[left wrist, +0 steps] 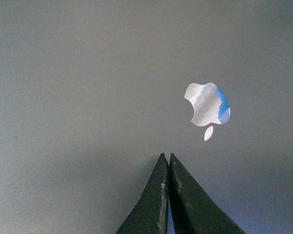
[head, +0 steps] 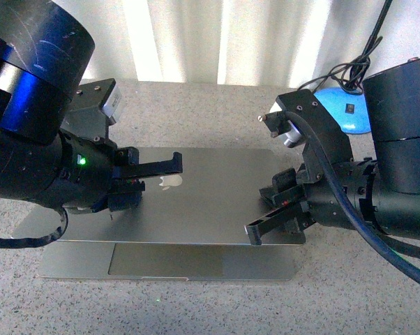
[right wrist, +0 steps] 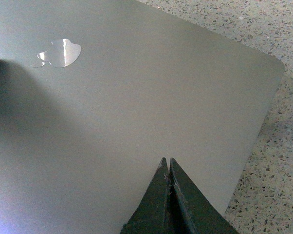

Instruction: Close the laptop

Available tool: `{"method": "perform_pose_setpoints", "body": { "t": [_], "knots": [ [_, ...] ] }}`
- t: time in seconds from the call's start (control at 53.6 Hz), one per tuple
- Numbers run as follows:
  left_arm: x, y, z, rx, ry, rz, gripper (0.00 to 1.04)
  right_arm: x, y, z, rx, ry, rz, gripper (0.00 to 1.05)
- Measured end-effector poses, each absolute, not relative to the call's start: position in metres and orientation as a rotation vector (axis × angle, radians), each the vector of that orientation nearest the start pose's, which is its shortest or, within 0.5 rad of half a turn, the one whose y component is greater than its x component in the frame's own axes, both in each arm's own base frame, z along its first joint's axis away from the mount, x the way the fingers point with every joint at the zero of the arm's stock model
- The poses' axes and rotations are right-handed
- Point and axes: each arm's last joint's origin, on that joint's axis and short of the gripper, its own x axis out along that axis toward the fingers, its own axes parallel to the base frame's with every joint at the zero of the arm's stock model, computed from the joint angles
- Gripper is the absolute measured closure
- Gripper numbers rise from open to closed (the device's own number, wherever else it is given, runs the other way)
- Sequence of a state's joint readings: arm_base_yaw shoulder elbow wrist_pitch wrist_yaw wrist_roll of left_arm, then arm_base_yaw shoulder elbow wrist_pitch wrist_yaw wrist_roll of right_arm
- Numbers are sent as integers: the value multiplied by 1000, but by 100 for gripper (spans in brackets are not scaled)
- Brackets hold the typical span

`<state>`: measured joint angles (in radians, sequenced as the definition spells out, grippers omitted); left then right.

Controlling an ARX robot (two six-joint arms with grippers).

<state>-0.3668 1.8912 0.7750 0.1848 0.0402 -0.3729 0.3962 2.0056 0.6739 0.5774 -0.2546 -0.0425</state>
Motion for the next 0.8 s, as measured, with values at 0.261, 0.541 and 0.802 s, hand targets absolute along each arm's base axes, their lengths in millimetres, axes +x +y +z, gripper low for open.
{"method": "perform_pose_setpoints", "body": {
  "t": [0.261,0.541,0.802],
  "knots": [
    [297,-117,79,-195,992,-201,101,288,129,50,-89,763,635,104],
    [296,-116,75,-205,998,-197,101,285,128,47,-84,770,633,104],
    [295,-117,66,-219,1004,-198,101,284,127,42,-76,783,636,104]
  ]
}}
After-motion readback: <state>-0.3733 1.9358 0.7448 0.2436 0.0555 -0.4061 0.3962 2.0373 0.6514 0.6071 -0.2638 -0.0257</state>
